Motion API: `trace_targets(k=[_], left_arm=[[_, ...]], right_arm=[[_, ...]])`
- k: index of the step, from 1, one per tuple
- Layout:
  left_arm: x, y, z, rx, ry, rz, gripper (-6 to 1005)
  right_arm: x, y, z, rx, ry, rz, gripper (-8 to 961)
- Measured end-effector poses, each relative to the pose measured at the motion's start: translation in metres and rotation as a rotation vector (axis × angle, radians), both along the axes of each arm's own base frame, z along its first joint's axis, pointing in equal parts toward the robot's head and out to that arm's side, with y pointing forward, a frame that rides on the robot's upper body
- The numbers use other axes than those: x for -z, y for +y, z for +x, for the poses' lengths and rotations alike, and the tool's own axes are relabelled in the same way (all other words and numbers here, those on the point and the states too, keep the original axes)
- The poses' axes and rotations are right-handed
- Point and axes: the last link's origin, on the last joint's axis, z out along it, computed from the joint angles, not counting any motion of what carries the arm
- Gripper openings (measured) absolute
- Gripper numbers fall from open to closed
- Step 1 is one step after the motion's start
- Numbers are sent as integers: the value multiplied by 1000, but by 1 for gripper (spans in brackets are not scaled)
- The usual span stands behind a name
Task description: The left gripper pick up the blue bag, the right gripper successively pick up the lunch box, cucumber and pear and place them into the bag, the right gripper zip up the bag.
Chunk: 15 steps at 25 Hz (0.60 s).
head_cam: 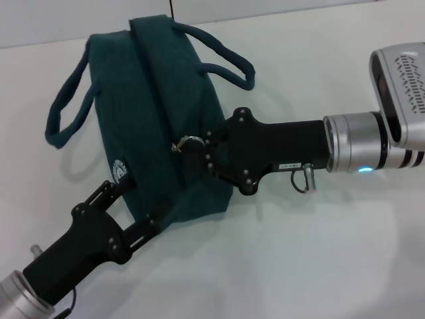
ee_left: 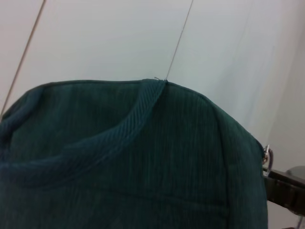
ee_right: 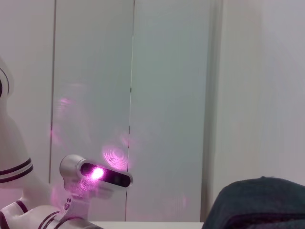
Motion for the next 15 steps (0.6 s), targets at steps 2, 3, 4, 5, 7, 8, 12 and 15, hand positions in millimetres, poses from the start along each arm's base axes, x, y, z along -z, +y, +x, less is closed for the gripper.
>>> trace_targets(k=[2,3,4,5,7,8,12,15], left_arm=[[0,1,0,4,11,17,828],[-1,1,0,7,17,26,825],[-1,2,0,14,25,34,822],[0,2,0,17,30,38,819],[0,3,0,26,45,49,784],[0,4,0,30,53,56,752],[0,6,-1,43,79,84,627],[-3,9,-3,26,81,111,543]], right_arm=[[0,-1,1,5,5,-1,44],[-1,-2,2,8,9,0,44],[-1,-2,2,10,12,0,45],[-1,-2,2,11,14,1,45],[-1,-3,2,10,16,-2,47],[-1,-4,2,9,16,-4,47],[-2,-4,2,1,19,1,49],[-4,-5,2,-2,26,13,51]])
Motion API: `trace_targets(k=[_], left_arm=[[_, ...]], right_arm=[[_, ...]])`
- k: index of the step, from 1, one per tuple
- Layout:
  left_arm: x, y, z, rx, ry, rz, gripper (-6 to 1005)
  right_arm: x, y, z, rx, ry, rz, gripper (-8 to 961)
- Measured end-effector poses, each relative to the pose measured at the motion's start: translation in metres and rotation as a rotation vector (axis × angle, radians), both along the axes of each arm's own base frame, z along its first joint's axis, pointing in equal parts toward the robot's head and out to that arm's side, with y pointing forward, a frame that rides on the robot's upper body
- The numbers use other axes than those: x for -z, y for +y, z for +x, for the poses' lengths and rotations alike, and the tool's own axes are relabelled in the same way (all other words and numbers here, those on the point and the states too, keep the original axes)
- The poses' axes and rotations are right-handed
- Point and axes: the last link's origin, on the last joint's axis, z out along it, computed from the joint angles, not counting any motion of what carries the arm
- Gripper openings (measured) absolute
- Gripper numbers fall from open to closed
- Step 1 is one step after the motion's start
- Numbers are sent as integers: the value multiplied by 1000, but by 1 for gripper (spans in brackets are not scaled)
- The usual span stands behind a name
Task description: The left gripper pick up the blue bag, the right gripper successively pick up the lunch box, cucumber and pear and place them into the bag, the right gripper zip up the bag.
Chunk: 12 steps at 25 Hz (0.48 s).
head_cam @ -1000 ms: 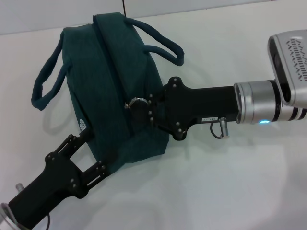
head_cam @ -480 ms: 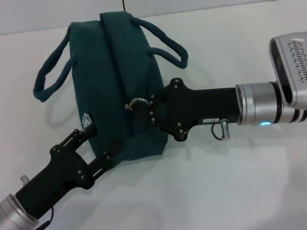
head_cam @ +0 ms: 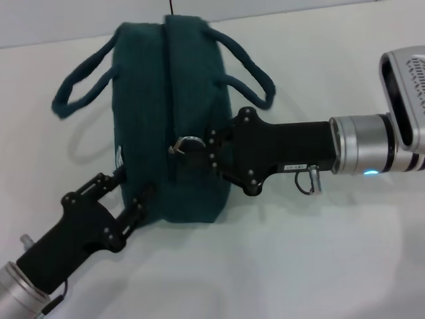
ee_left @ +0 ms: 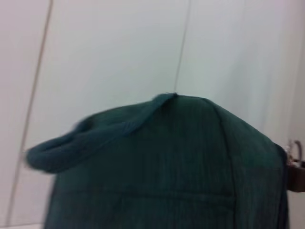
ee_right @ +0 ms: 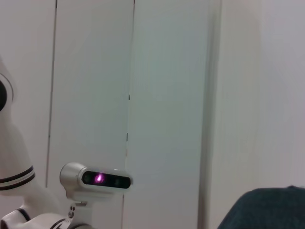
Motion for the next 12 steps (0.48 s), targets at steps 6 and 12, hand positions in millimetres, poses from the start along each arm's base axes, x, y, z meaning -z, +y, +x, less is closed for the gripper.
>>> trace_targets(k=[6,12], left_arm=[[-5,3,-6,-47,-1,43,489],[-4,7,-9,-61,26,47,411]], right_arm=[[-6,-4,5,-1,40,51,55],[-12,-3,3,-20,43,85,58]])
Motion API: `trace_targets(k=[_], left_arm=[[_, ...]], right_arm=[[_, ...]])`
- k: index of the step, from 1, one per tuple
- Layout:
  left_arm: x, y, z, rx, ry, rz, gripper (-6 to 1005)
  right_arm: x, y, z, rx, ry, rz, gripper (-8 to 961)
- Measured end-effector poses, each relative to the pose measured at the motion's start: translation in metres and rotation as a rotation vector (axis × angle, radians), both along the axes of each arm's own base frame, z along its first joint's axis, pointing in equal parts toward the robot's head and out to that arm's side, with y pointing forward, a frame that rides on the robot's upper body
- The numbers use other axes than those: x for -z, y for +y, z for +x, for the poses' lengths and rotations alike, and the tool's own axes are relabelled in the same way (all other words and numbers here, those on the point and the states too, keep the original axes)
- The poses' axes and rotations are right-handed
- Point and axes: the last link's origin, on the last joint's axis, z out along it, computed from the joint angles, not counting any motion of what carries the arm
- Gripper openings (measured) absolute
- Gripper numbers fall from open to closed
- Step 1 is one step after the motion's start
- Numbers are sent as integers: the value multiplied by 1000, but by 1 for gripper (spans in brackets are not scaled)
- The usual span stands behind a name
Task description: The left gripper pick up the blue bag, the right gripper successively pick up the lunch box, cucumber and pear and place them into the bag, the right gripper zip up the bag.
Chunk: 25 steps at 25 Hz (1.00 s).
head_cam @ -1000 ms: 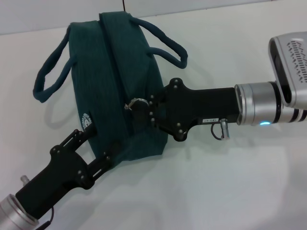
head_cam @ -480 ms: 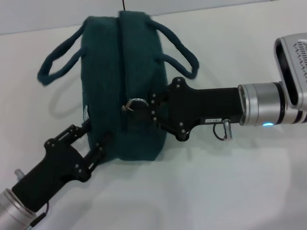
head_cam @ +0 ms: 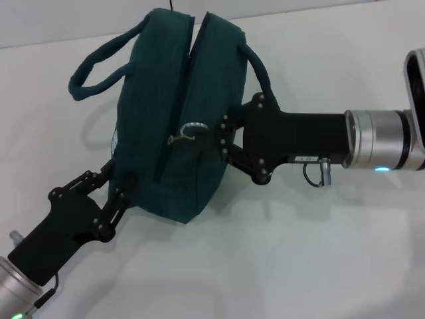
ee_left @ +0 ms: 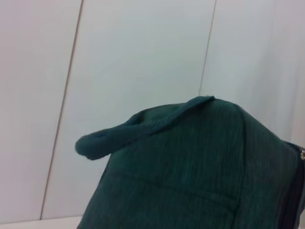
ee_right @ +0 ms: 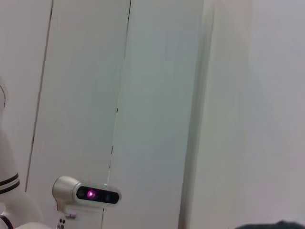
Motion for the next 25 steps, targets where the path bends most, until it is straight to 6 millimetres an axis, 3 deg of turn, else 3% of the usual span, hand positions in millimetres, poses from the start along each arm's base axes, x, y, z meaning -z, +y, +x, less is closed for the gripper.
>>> trace_targets(k=[13,25], left_arm=[[3,4,-3,4,54,-5,251],[-1,4,-7,12,67,-22,181]], right_arm=[[-13,16,-12,-10,38,134,66],[-26,31,-12,33,75,246,73]])
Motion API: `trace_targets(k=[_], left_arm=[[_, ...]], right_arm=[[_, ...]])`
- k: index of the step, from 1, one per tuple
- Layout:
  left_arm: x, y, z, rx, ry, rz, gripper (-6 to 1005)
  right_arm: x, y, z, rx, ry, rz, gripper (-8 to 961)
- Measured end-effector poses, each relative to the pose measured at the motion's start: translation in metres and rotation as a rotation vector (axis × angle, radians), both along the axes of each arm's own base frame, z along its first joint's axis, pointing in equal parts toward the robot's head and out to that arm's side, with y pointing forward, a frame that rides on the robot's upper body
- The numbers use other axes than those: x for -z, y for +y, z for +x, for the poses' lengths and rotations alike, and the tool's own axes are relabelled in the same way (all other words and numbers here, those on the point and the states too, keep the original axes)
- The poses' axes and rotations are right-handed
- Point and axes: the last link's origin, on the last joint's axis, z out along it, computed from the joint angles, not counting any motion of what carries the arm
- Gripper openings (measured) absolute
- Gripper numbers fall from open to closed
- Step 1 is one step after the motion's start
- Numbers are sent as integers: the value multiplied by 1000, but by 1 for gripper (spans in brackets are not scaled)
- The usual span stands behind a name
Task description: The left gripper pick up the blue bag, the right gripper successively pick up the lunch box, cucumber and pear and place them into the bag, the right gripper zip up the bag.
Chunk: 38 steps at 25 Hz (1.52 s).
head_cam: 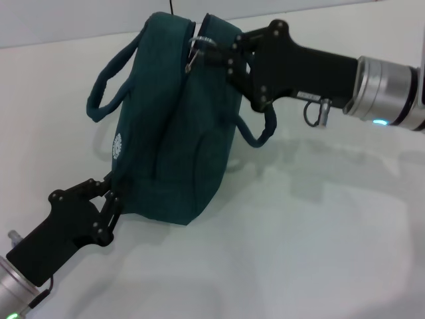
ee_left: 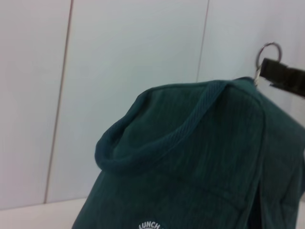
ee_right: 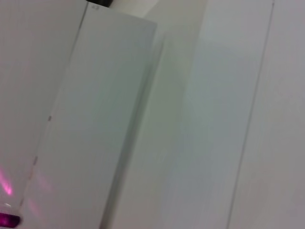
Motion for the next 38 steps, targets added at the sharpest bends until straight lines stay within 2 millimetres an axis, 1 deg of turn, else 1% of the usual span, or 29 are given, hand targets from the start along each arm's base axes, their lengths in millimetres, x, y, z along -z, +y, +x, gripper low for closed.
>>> trace_targets(k=[4,7,12,15,19,24,27,33,38], left_arm=[[-3,2,3,25,-12,-30,149],[-4,1,4,24,-31,-40,127],[-8,-1,17,62,-127,-48,90],[-11,-1,20,73,-156,-57,84],[-15,-7,22,98,-181,-40,86],[-20,-10,26,129,-221,-33,254],[-24,-9,32,165,-250,-14,481],[-23,4,45,204,-262,-16,611],[-18,11,46,187,-240,-21,720]], right_arm=[[-6,4,3,22,8,27,75],[-6,4,5,34,16,30,77],[0,-1,3,19,13,3,80],[3,-3,2,9,5,-10,82],[6,-5,1,-1,-3,-22,84],[9,-8,-1,-19,-4,-37,87],[10,-11,-2,-32,-1,-46,89],[11,-11,-3,-35,1,-49,92],[13,-13,-3,-41,-2,-60,95]])
